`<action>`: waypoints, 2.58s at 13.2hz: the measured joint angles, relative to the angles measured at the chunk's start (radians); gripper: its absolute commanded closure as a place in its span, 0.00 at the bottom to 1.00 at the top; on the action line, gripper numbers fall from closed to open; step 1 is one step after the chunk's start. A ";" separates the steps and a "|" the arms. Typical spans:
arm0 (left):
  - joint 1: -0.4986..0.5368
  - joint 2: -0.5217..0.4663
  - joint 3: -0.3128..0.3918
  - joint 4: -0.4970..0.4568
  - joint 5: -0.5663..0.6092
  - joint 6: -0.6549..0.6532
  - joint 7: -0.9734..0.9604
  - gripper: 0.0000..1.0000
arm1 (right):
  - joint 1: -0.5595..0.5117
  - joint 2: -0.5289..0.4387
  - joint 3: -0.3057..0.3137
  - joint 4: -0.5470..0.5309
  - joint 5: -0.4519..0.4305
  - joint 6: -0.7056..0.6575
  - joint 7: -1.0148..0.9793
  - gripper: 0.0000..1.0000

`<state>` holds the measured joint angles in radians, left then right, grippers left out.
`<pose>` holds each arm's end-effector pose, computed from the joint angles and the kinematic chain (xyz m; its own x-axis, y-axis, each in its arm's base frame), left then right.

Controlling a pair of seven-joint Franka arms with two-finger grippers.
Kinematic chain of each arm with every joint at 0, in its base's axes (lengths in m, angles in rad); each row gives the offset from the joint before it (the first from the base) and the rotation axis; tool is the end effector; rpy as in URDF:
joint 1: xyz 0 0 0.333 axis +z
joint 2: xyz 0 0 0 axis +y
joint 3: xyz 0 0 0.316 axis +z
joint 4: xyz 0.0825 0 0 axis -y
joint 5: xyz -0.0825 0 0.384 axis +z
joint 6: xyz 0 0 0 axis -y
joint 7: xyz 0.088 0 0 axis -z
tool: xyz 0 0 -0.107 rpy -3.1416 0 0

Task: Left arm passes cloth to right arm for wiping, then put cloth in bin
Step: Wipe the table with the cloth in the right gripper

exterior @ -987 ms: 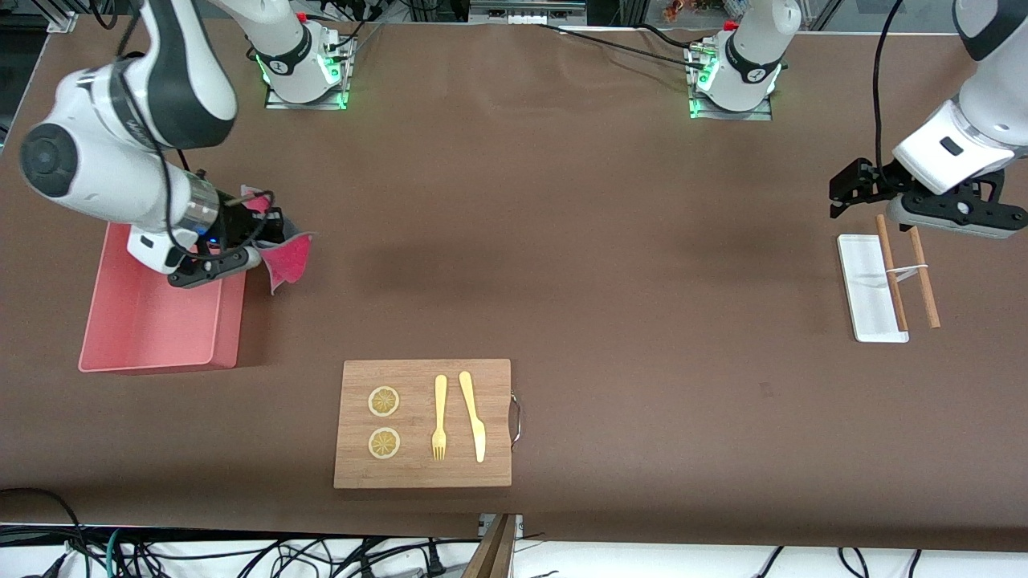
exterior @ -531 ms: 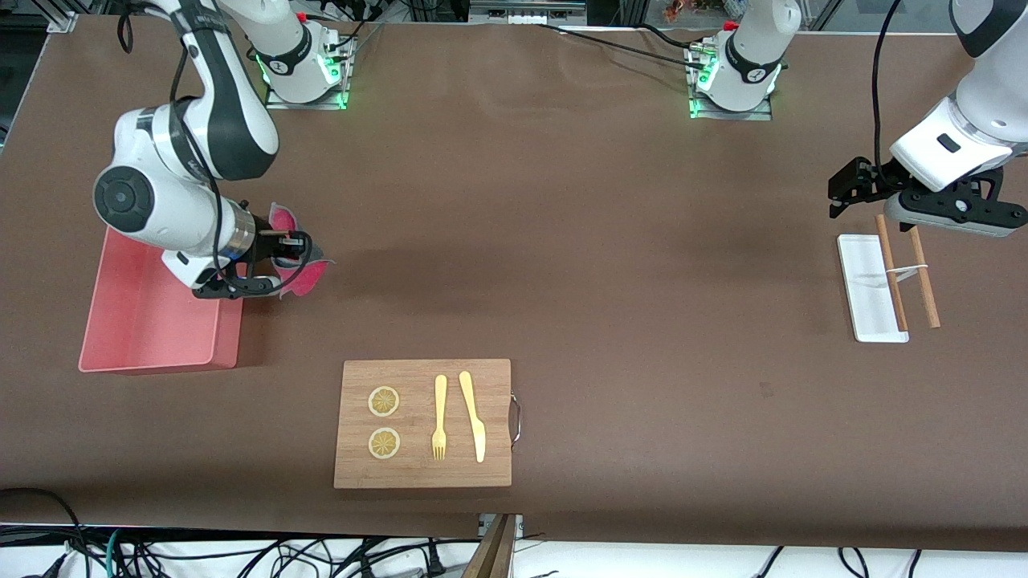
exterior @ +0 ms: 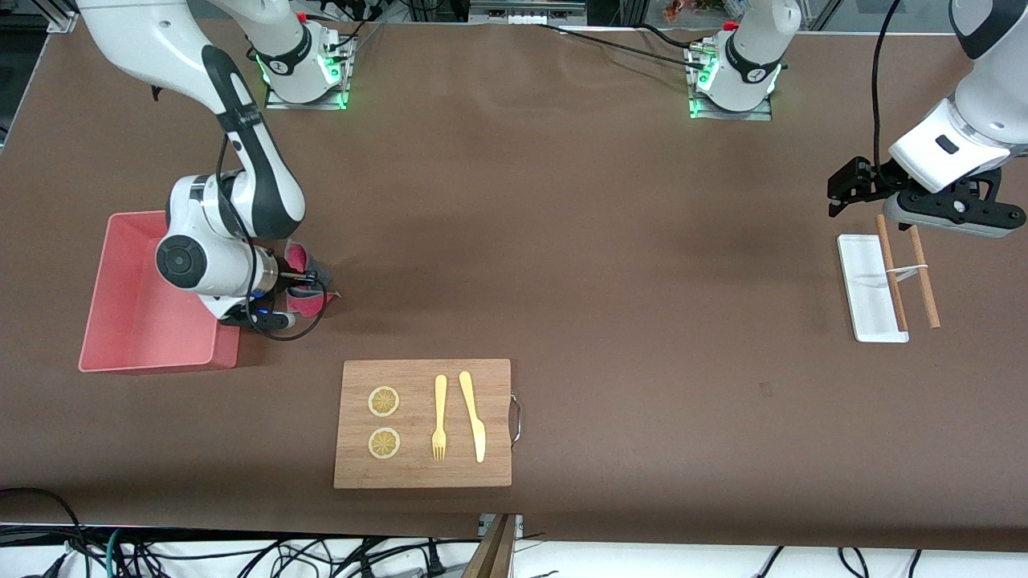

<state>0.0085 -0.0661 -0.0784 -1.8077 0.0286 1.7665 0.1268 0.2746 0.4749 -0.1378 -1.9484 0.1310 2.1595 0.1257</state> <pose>0.5433 -0.0366 0.5649 0.9794 -0.2008 0.0202 -0.2000 -0.9791 -0.0362 0.5840 0.0874 0.2176 0.9643 -0.0676 -0.2561 -0.0678 -0.9977 0.0083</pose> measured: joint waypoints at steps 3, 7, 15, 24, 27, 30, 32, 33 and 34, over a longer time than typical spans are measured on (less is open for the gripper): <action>0.001 0.000 0.000 0.000 0.000 0.000 0.000 0.00 | 0.000 0.014 -0.016 0.001 0.000 0.018 0.000 1.00; 0.001 0.000 0.000 0.000 0.000 -0.001 0.000 0.00 | 0.045 0.013 -0.011 0.022 0.000 0.019 0.004 1.00; 0.001 0.000 -0.001 0.000 0.000 -0.003 0.000 0.00 | 0.293 0.062 -0.001 0.124 0.111 0.035 0.332 1.00; 0.001 0.000 -0.002 0.002 0.000 -0.006 0.000 0.00 | 0.408 0.201 0.073 0.389 0.179 0.043 0.740 1.00; 0.000 0.000 -0.004 0.006 0.000 -0.012 0.000 0.00 | 0.372 0.206 0.072 0.388 0.181 0.027 0.737 1.00; 0.000 0.000 -0.005 0.006 0.000 -0.013 0.000 0.00 | 0.298 0.222 0.072 0.331 0.181 0.019 0.621 1.00; 0.000 0.000 -0.005 0.006 0.000 -0.015 0.000 0.00 | 0.255 0.223 0.071 0.302 0.181 0.020 0.529 1.00; 0.000 0.000 -0.006 0.006 0.000 -0.016 0.000 0.00 | 0.235 0.219 0.069 0.295 0.180 0.020 0.476 1.00; 0.000 0.000 -0.007 0.006 0.000 -0.016 0.000 0.00 | 0.211 0.209 0.064 0.283 0.180 0.017 0.413 1.00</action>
<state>0.0088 -0.0661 -0.0849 -1.8015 0.0286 1.7503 0.1269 0.4852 0.6842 -0.0736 -1.6658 0.3113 2.1766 0.5382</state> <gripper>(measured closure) 0.000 0.978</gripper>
